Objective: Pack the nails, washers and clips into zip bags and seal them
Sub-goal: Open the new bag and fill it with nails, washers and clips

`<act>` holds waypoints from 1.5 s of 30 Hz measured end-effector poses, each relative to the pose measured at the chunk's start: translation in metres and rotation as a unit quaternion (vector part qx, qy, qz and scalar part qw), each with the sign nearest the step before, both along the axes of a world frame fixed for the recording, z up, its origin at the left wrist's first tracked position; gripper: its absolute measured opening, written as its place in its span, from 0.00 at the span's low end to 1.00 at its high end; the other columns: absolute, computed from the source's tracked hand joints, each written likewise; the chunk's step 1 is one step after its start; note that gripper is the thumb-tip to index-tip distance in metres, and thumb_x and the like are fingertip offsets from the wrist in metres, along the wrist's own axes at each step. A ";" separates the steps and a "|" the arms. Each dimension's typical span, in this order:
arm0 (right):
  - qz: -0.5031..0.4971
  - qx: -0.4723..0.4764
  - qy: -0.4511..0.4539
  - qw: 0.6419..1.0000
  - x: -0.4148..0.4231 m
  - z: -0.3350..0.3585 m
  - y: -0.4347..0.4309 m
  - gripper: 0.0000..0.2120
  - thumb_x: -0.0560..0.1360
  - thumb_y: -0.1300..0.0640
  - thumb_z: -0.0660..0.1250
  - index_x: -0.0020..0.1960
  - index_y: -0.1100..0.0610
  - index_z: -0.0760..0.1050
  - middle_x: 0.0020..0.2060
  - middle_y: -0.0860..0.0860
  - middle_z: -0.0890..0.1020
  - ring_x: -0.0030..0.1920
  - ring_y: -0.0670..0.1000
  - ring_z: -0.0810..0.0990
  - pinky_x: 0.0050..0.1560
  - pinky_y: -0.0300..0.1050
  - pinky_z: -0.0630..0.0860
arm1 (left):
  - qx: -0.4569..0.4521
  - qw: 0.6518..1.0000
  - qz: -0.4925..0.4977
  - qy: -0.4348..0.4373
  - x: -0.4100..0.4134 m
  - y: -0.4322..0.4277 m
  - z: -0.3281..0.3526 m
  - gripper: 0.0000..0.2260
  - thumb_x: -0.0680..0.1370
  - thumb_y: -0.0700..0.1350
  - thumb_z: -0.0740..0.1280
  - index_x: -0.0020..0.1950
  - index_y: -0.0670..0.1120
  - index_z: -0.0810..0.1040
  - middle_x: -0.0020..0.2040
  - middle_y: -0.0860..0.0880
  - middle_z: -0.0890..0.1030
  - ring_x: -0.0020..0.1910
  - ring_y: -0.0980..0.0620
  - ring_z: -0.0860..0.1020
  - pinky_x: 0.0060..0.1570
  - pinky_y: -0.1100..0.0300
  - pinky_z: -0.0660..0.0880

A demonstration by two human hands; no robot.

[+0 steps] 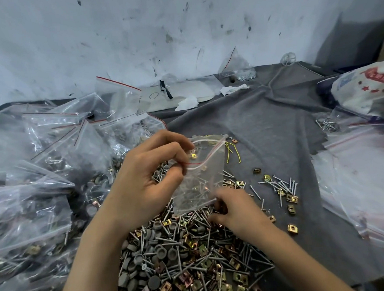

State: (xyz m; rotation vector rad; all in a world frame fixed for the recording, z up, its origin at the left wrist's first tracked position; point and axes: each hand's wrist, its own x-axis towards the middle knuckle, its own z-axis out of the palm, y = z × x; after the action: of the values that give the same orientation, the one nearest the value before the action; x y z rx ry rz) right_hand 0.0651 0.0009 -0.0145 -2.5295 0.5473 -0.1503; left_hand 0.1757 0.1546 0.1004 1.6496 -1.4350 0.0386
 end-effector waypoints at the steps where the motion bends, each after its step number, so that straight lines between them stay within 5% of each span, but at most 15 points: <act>1: -0.003 -0.007 -0.010 1.000 0.000 -0.001 0.002 0.10 0.70 0.54 0.73 0.50 0.50 0.77 0.41 0.45 0.76 0.46 0.49 0.76 0.48 0.44 0.72 | -0.001 1.000 -0.001 0.000 0.000 0.000 0.000 0.10 0.71 0.44 0.59 0.38 0.41 0.77 0.50 0.50 0.79 0.49 0.53 0.77 0.46 0.62 0.70; 10: -0.079 -0.028 -0.012 0.996 0.002 0.000 0.008 0.07 0.72 0.49 0.69 0.46 0.48 0.73 0.45 0.46 0.79 0.48 0.51 0.77 0.44 0.43 0.71 | -0.007 1.000 -0.001 0.001 0.002 -0.001 -0.001 0.10 0.71 0.44 0.59 0.38 0.40 0.77 0.50 0.50 0.79 0.49 0.51 0.77 0.45 0.60 0.71; 15: -0.097 -0.055 -0.034 0.993 0.008 -0.004 0.020 0.06 0.72 0.55 0.65 0.48 0.52 0.71 0.48 0.49 0.77 0.51 0.54 0.75 0.45 0.45 0.70 | -0.009 1.000 0.000 0.000 0.003 0.000 -0.002 0.10 0.71 0.44 0.59 0.38 0.40 0.77 0.51 0.50 0.79 0.51 0.50 0.77 0.46 0.59 0.71; 30: -0.108 0.057 -0.115 0.986 0.009 0.002 0.000 0.05 0.72 0.62 0.70 0.45 0.54 0.81 0.41 0.48 0.80 0.44 0.49 0.77 0.47 0.41 0.71 | -0.013 1.000 0.006 0.012 0.004 0.002 0.000 0.09 0.70 0.44 0.59 0.39 0.41 0.77 0.51 0.51 0.79 0.52 0.51 0.77 0.48 0.61 0.72; 40: -0.055 -0.055 -0.087 0.993 0.010 -0.016 0.006 0.04 0.77 0.59 0.64 0.49 0.55 0.77 0.48 0.50 0.77 0.53 0.52 0.72 0.53 0.47 0.70 | -0.006 1.000 0.011 0.005 0.004 0.002 0.000 0.10 0.71 0.44 0.59 0.38 0.41 0.77 0.51 0.51 0.79 0.51 0.51 0.78 0.47 0.61 0.72; 42: -0.078 -0.012 -0.124 0.989 0.007 -0.006 0.004 0.03 0.77 0.61 0.64 0.49 0.56 0.76 0.46 0.48 0.77 0.51 0.49 0.72 0.52 0.44 0.69 | -0.007 1.000 0.014 0.004 0.004 0.003 0.000 0.10 0.71 0.44 0.59 0.38 0.41 0.77 0.51 0.51 0.79 0.52 0.52 0.77 0.48 0.63 0.71; 45: -0.113 0.183 -0.211 0.954 0.002 0.033 -0.006 0.06 0.76 0.63 0.65 0.44 0.53 0.75 0.40 0.45 0.78 0.44 0.45 0.75 0.45 0.32 0.71 | -0.008 1.000 0.015 0.008 0.003 0.003 0.001 0.10 0.71 0.44 0.59 0.38 0.42 0.77 0.51 0.52 0.79 0.53 0.53 0.77 0.49 0.64 0.71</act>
State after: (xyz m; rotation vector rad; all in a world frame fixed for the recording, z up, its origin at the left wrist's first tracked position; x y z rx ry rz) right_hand 0.0670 -0.0051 0.0183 -1.9902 0.6199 -0.5999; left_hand 0.1792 0.1577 0.1010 1.6561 -1.3938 0.0534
